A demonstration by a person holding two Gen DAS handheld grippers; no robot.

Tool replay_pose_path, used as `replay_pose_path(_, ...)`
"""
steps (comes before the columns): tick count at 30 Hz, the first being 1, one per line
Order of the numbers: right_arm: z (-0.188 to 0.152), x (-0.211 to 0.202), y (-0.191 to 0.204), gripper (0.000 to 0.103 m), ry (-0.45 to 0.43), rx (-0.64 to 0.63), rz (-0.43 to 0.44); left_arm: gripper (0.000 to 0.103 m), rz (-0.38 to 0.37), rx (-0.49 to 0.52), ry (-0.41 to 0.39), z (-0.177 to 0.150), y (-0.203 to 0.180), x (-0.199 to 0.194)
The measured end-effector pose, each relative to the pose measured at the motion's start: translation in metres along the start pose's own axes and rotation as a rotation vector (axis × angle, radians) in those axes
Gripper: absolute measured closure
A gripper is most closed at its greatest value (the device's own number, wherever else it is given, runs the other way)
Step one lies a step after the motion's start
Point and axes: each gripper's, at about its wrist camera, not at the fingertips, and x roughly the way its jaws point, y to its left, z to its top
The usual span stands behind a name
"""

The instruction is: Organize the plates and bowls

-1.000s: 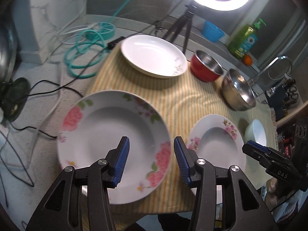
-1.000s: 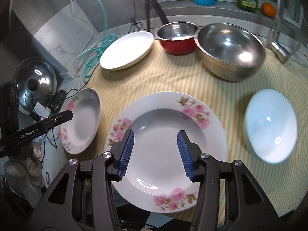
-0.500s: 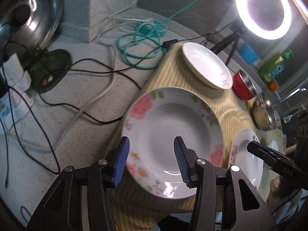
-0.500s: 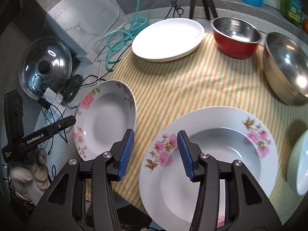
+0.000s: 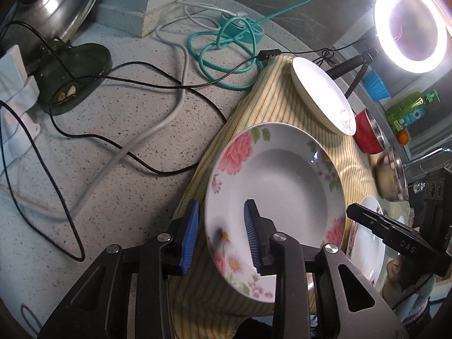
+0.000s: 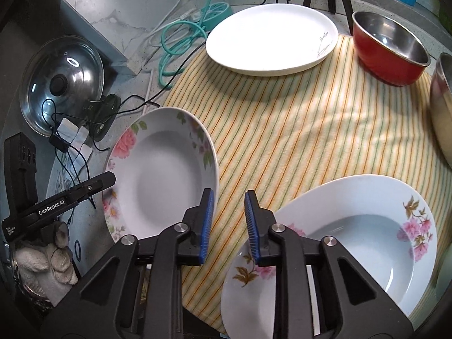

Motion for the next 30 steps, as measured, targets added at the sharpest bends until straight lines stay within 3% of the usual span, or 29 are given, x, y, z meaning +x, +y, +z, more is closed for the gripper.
replay_pose_path(15, 0.004, 0.014, 0.005, 0.093, 0.045, -0.014, 0.052, 0.081, -0.017, 0.003, 0.024, 0.003, 0.004, 0.008)
replay_pose_path(30, 0.000, 0.007, 0.006, 0.093, 0.033, 0.000, 0.031, 0.081, -0.024, 0.002, 0.020, 0.002, -0.002, 0.003)
